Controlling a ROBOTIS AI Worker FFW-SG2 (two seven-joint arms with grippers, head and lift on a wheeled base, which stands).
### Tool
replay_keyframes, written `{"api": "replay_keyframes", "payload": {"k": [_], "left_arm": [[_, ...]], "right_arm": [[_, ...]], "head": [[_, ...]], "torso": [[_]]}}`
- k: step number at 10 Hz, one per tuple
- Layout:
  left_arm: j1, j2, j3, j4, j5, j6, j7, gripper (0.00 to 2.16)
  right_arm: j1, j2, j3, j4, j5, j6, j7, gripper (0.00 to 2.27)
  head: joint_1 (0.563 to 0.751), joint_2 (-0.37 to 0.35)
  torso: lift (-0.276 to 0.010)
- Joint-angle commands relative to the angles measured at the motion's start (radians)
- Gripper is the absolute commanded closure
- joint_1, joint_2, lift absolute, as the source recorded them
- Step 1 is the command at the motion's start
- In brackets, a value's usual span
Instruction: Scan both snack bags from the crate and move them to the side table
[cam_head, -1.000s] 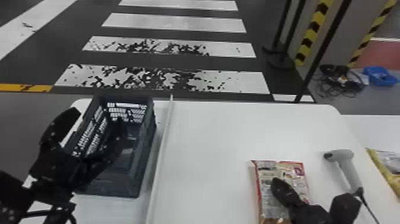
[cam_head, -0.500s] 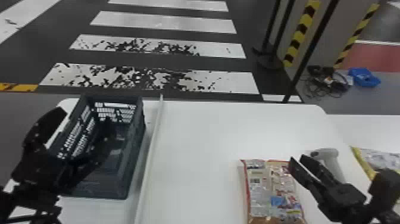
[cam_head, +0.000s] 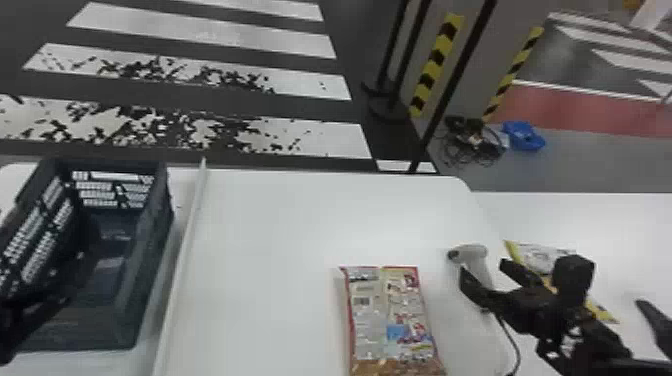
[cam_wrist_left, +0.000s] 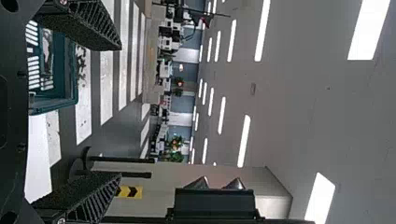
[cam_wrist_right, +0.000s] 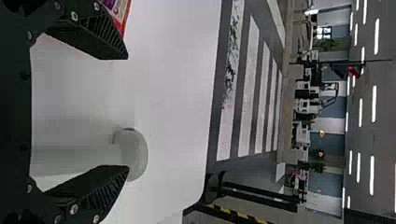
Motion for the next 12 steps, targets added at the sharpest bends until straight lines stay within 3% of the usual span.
{"api": "replay_keyframes", "payload": {"k": [1, 5, 12], "left_arm": [[0.0, -0.007, 0.003, 0.02, -0.004, -0.019, 0.001, 0.03], [-0.026, -0.017, -0.005, 0.076, -0.004, -0.031, 0.0, 0.03], [-0.049, -0.011, -0.028, 0.078, -0.004, -0.034, 0.0, 0.03]], "right_arm": [[-0.065, -0.048, 0.014, 0.137, 0.004, -0.059, 0.003, 0.05], [-0.27, -0.123, 0.09, 0.456, 0.008, -0.105, 0.094, 0.06], [-0.336, -0.109, 0.112, 0.597, -0.035, -0.111, 0.164, 0.06]], "head": [[0.695, -0.299], [0.695, -0.35], [0.695, -0.35]], "torso": [[-0.095], [-0.095], [-0.095]]}}
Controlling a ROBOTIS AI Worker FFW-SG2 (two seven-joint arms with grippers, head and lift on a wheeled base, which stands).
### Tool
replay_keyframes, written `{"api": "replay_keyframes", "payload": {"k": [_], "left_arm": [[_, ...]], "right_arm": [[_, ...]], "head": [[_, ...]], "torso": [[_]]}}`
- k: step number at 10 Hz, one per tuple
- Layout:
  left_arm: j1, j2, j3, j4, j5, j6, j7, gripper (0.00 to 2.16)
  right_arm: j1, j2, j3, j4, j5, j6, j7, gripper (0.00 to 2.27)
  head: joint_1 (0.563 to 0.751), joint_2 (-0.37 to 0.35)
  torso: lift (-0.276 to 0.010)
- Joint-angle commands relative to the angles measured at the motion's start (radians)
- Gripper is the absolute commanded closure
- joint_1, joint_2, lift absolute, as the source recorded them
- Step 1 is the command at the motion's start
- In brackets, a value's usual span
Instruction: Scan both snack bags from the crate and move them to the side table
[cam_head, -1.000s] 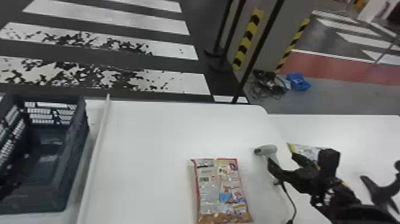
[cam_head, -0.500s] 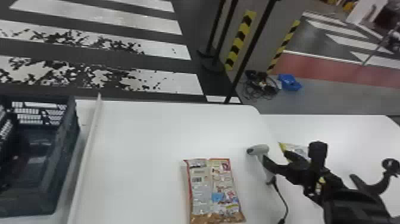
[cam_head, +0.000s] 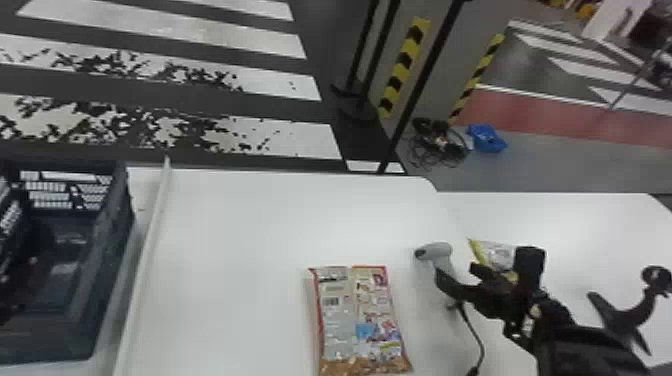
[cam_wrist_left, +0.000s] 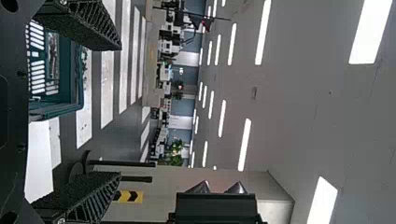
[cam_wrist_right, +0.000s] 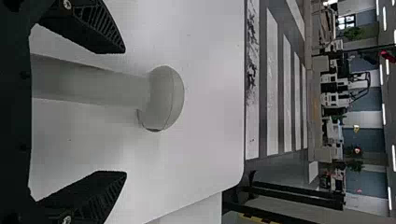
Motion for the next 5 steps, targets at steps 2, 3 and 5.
{"api": "replay_keyframes", "payload": {"k": [2, 3, 5], "left_arm": [[-0.001, 0.003, -0.006, -0.005, 0.0, -0.003, 0.0, 0.03], [0.0, 0.003, -0.006, -0.006, 0.0, -0.006, 0.0, 0.03], [0.0, 0.001, -0.009, -0.006, 0.0, -0.009, 0.0, 0.03]], "right_arm": [[-0.037, 0.003, 0.028, 0.055, 0.006, 0.025, 0.043, 0.9], [-0.046, 0.001, 0.036, 0.054, 0.009, 0.078, 0.06, 2.06], [-0.009, -0.005, 0.02, -0.014, 0.003, 0.111, 0.072, 2.22]], "head": [[0.695, -0.35], [0.695, -0.35], [0.695, -0.345]], "torso": [[-0.095], [-0.095], [-0.095]]}}
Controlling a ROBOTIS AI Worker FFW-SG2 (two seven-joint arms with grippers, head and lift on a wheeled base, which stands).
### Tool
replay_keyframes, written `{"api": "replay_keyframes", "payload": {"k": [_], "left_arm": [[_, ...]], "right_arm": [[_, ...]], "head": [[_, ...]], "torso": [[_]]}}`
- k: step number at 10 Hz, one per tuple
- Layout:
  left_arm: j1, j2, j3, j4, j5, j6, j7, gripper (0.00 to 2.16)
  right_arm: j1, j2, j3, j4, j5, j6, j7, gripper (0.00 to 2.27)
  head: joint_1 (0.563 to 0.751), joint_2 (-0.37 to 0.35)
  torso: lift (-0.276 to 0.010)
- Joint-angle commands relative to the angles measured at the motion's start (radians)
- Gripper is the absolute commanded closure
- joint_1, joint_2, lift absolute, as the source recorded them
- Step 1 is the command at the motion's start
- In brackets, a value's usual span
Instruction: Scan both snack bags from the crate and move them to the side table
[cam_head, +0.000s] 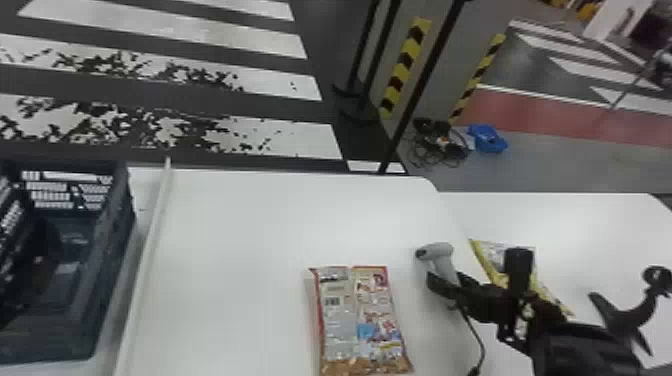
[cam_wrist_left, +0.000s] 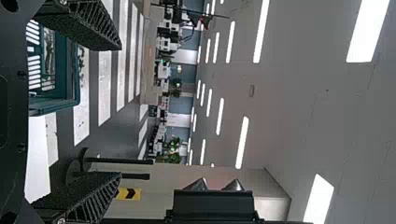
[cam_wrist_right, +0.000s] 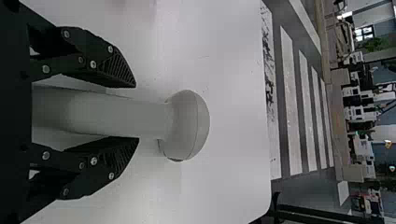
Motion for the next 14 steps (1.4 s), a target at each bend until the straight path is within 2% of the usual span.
{"api": "replay_keyframes", "payload": {"k": [1, 4, 5, 6, 7, 8, 11, 14], "left_arm": [[0.0, 0.0, -0.004, 0.0, 0.0, -0.005, 0.0, 0.03], [-0.001, 0.004, -0.005, -0.002, 0.0, -0.005, 0.001, 0.03], [-0.005, 0.007, -0.007, -0.003, 0.0, -0.005, 0.003, 0.03], [-0.005, 0.012, -0.007, -0.008, 0.0, -0.005, 0.008, 0.03], [-0.008, 0.012, -0.01, -0.008, 0.0, -0.008, 0.012, 0.03], [-0.015, 0.013, -0.019, -0.008, 0.0, -0.005, 0.014, 0.03], [-0.021, 0.026, -0.036, -0.009, -0.008, -0.011, 0.017, 0.03], [-0.024, 0.032, -0.045, -0.009, -0.006, -0.011, 0.018, 0.03]], "right_arm": [[0.034, -0.001, -0.036, -0.054, -0.009, 0.044, -0.01, 2.22], [0.169, 0.01, -0.113, -0.295, -0.024, 0.164, -0.135, 2.22], [0.231, 0.044, -0.176, -0.444, -0.033, 0.293, -0.165, 2.22], [0.317, 0.08, -0.213, -0.645, -0.048, 0.406, -0.233, 2.22], [0.38, 0.14, -0.223, -0.831, 0.004, 0.507, -0.302, 2.22], [0.407, 0.188, -0.236, -0.932, -0.006, 0.587, -0.32, 2.22], [0.502, 0.301, -0.243, -1.125, -0.018, 0.578, -0.345, 2.22], [0.616, 0.375, -0.214, -1.289, -0.025, 0.587, -0.348, 2.22]], "head": [[0.695, -0.345], [0.695, -0.35], [0.695, -0.35], [0.695, -0.35], [0.695, -0.35], [0.695, -0.35], [0.695, -0.3], [0.695, -0.249]], "torso": [[-0.095], [-0.095], [-0.095], [-0.095], [-0.095], [-0.095], [-0.095], [-0.095]]}}
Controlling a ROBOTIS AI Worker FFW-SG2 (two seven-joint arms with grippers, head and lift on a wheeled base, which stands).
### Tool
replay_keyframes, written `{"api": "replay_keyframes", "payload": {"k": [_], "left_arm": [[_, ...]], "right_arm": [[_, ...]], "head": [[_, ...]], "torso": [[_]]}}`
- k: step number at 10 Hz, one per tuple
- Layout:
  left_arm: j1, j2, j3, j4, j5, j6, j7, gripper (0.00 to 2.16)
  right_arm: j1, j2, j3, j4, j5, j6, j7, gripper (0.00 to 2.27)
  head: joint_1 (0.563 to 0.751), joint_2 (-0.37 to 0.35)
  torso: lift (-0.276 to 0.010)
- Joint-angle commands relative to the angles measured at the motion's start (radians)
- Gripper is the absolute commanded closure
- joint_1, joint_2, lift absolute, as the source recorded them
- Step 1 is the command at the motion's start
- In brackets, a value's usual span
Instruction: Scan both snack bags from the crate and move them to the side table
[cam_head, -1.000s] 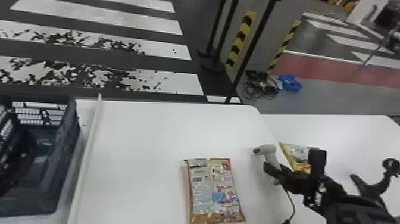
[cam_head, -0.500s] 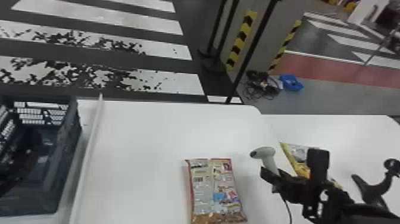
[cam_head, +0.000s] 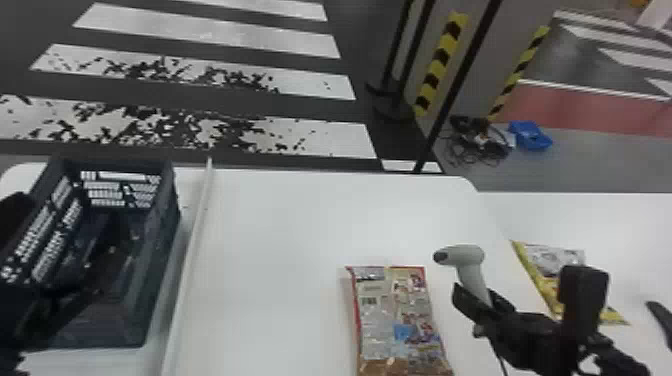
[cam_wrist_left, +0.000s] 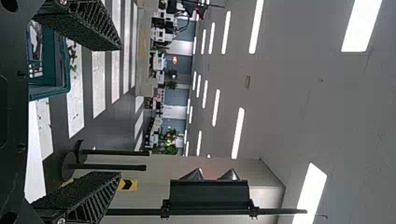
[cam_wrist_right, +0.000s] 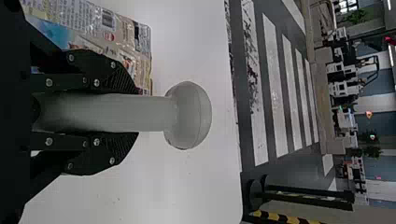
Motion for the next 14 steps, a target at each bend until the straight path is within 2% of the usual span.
{"api": "replay_keyframes", "payload": {"k": [1, 2, 4, 5, 7, 9, 12, 14], "left_arm": [[-0.007, 0.004, -0.012, 0.005, 0.0, 0.0, 0.002, 0.03], [-0.007, 0.004, -0.017, 0.006, 0.001, 0.0, 0.003, 0.03], [-0.015, 0.014, -0.026, 0.006, 0.001, 0.0, 0.005, 0.03], [-0.016, 0.015, -0.026, 0.006, 0.006, -0.003, 0.005, 0.03], [-0.015, 0.032, -0.028, 0.0, 0.011, -0.006, 0.005, 0.03], [-0.015, 0.038, -0.026, 0.001, 0.017, -0.009, 0.006, 0.03], [-0.011, 0.03, -0.028, 0.003, 0.017, -0.009, 0.005, 0.03], [-0.008, 0.026, -0.028, 0.001, 0.014, -0.009, 0.005, 0.03]], "right_arm": [[0.057, 0.056, 0.046, -0.058, 0.009, -0.004, -0.002, 2.22], [0.093, 0.097, 0.085, -0.083, 0.018, -0.032, -0.013, 2.22], [0.137, 0.14, 0.174, -0.13, 0.064, -0.047, -0.028, 2.22], [0.151, 0.146, 0.227, -0.144, 0.104, -0.053, -0.043, 2.22], [0.186, 0.145, 0.298, -0.153, 0.167, -0.084, -0.065, 2.22], [0.217, 0.143, 0.313, -0.152, 0.173, -0.133, -0.071, 2.22], [0.231, 0.139, 0.321, -0.11, 0.175, -0.222, -0.074, 2.23], [0.159, 0.116, 0.223, -0.095, 0.107, -0.179, -0.074, 2.23]], "head": [[0.695, -0.229], [0.695, -0.204], [0.695, -0.146], [0.695, -0.115], [0.695, -0.067], [0.695, -0.03], [0.695, -0.021], [0.695, -0.027]], "torso": [[-0.095], [-0.095], [-0.095], [-0.095], [-0.095], [-0.095], [-0.095], [-0.095]]}}
